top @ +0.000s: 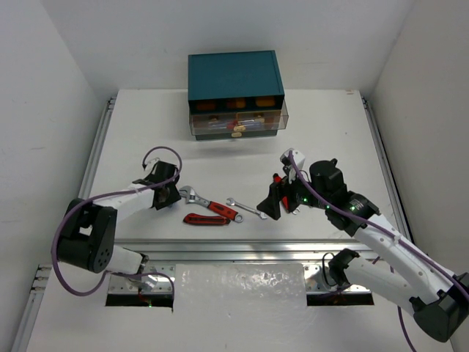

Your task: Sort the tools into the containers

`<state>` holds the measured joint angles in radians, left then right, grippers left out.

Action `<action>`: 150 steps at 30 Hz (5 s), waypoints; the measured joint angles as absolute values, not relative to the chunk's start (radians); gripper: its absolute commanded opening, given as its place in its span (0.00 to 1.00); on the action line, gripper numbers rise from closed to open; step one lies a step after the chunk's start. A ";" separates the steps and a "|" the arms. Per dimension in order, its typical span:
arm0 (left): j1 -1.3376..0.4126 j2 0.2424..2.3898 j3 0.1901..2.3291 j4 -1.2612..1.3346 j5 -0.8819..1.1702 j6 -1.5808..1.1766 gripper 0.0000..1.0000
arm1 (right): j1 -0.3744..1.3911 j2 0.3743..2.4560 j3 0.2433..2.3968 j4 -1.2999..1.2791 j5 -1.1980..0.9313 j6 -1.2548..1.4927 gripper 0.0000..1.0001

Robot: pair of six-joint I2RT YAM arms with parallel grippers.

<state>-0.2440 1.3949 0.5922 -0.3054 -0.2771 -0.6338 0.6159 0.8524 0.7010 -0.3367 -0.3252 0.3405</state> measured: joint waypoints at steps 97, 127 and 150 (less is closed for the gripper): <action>-0.607 0.558 0.722 -0.475 -0.238 -0.296 1.00 | 0.580 2.046 1.611 0.029 0.014 0.422 0.00; -0.595 0.570 0.722 -0.467 -0.147 -0.285 1.00 | 0.598 2.334 1.947 0.100 -0.044 0.302 0.26; -0.585 0.590 0.722 -0.459 -0.116 -0.281 1.00 | 0.115 1.986 1.221 0.376 -0.319 0.815 0.97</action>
<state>-0.5854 0.5896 0.7216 -0.4587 -0.1158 -0.2810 0.1154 1.9862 1.2205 0.3759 -0.3191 0.8154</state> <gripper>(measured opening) 0.996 0.983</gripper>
